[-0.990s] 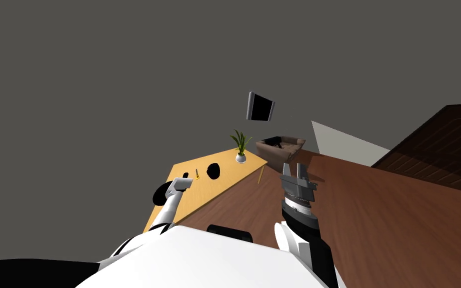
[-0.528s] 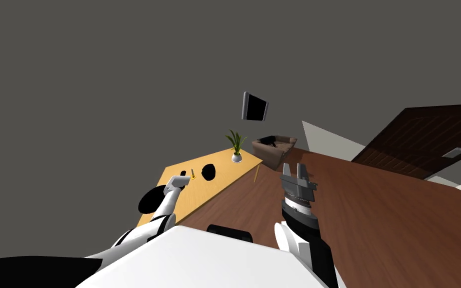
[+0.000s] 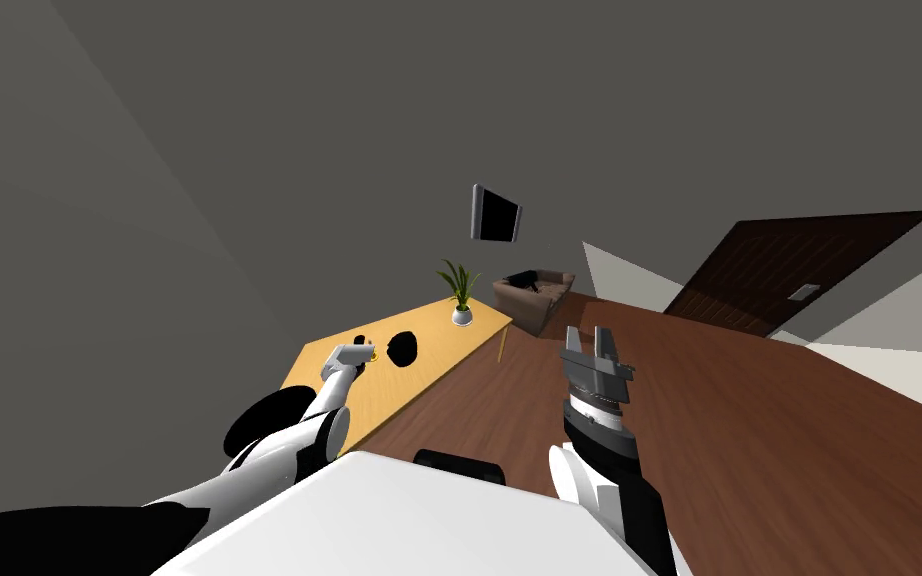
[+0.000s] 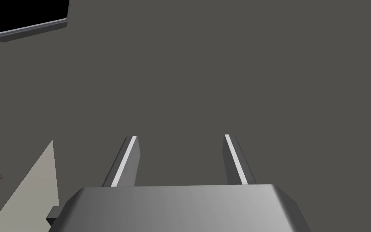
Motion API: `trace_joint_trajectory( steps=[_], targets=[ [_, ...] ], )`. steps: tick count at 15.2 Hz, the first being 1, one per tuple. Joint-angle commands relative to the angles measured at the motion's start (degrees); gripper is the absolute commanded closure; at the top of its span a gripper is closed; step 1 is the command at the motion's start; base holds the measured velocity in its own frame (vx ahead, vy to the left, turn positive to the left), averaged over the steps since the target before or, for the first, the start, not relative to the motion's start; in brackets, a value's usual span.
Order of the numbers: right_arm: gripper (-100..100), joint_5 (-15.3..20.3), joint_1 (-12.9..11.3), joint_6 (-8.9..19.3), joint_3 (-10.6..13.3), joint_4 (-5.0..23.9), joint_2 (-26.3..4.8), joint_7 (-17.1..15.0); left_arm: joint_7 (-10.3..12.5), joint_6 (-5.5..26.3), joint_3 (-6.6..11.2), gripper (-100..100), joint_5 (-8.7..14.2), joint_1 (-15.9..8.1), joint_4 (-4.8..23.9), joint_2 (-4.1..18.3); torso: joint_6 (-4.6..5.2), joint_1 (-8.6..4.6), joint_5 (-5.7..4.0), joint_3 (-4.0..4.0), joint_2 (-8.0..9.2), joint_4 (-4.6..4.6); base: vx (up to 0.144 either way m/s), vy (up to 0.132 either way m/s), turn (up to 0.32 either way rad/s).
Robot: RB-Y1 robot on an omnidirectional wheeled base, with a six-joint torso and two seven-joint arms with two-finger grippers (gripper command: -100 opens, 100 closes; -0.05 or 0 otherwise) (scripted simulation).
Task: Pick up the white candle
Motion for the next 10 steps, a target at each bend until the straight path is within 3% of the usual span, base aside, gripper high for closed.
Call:
trace_joint_trajectory(
  steps=[1,5,6,8,9,10],
  targets=[
    [0,0.00,0.00,0.00,0.00,0.00,0.00,0.00,-0.21,-0.06,0.69,-100,0.79,-1.46,1.98,1.67,0.00,0.00,0.00,0.00,0.00,0.00,0.066,-0.041,-0.131],
    [0,0.00,0.01,0.00,-0.01,0.00,-0.01,0.00,-0.55,-0.50,1.06,-100,1.96,-3.01,3.88,4.98,-0.02,0.22,0.04,-0.07,-0.12,-0.03,0.082,-0.003,-0.078],
    [0,0.00,0.01,0.00,-0.01,0.00,-0.01,0.00,-0.43,-0.53,1.05,-100,1.72,-2.61,3.62,4.13,-0.04,0.29,0.05,-0.06,-0.09,-0.02,0.039,0.018,-0.006],
    [0,0.00,0.00,0.00,-0.01,0.00,-0.01,0.00,0.36,-2.67,0.29,-100,1.76,-2.48,3.90,4.51,-0.04,0.24,0.07,0.04,0.10,0.00,-0.018,-0.021,0.014],
    [0,0.00,0.00,0.00,-0.01,0.00,0.00,0.00,-0.08,-1.56,0.59,-100,1.78,-2.46,3.54,4.35,-0.04,0.17,0.05,0.12,0.24,0.03,-0.026,-0.019,0.008],
    [0,0.00,0.00,0.00,-0.01,0.00,0.00,0.00,0.03,-1.82,0.53,100,1.78,-2.44,3.54,4.35,-0.04,0.16,0.05,0.16,0.28,0.05,-0.007,-0.006,0.001]
  ],
)
